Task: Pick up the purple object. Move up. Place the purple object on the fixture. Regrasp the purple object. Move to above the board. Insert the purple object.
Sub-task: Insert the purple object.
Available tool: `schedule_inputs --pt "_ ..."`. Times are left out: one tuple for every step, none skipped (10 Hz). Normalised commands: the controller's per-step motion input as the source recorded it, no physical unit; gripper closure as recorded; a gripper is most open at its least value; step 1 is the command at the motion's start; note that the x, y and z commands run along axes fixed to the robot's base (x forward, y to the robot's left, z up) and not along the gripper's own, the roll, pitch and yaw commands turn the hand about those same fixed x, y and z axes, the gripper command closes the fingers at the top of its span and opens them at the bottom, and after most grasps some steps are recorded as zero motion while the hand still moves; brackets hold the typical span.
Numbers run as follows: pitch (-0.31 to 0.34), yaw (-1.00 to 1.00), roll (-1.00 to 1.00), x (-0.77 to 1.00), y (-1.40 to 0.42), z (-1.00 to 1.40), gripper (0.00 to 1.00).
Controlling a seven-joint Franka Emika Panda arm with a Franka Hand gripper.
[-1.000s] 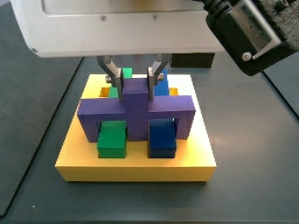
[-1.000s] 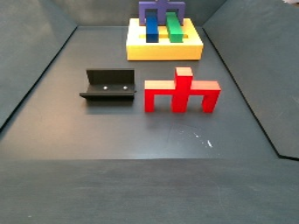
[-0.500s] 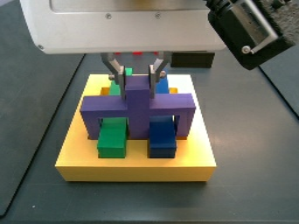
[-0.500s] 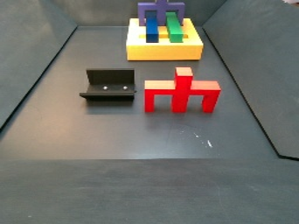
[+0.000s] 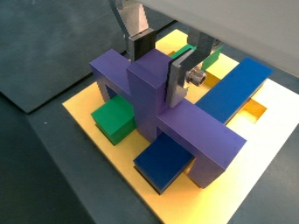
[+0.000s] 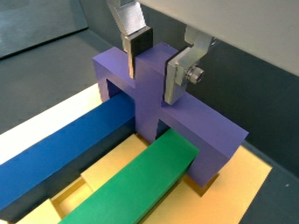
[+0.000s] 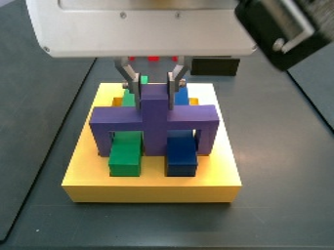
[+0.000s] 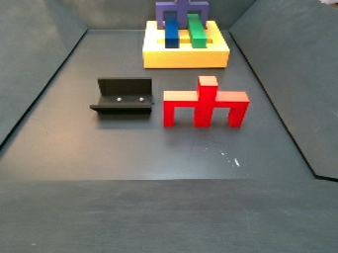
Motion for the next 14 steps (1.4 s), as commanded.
schedule_inputs --pt "0.000 -0.01 -0.33 0.00 0.00 0.12 1.00" --pt "0.000 -0.03 -0.17 0.00 0.00 0.00 1.00" --pt "0.000 -0.01 -0.02 0.00 0.01 -0.01 1.00" --pt "0.000 0.00 0.03 0.00 0.01 -0.16 1.00" --pt "0.009 0.00 0.12 0.00 0.00 -0.24 1.00" --pt "0.000 0.00 0.17 0.00 0.00 -0.15 1.00" --pt "-0.026 0.00 0.14 -0.11 0.00 -0.06 1.00" --pt "0.000 0.00 0.15 0.00 0.00 0.00 1.00" --pt "0.000 0.00 0.10 0.00 0.00 0.01 1.00" --pt "0.000 0.07 0.09 0.00 0.00 0.13 1.00" --pt "0.000 0.08 0.09 0.00 0.00 0.16 1.00" --pt "0.000 0.07 0.10 0.00 -0.01 0.11 1.00" --pt "0.000 0.06 0.14 0.00 -0.02 0.00 1.00" --pt "-0.004 0.05 0.19 0.00 0.00 0.00 1.00"
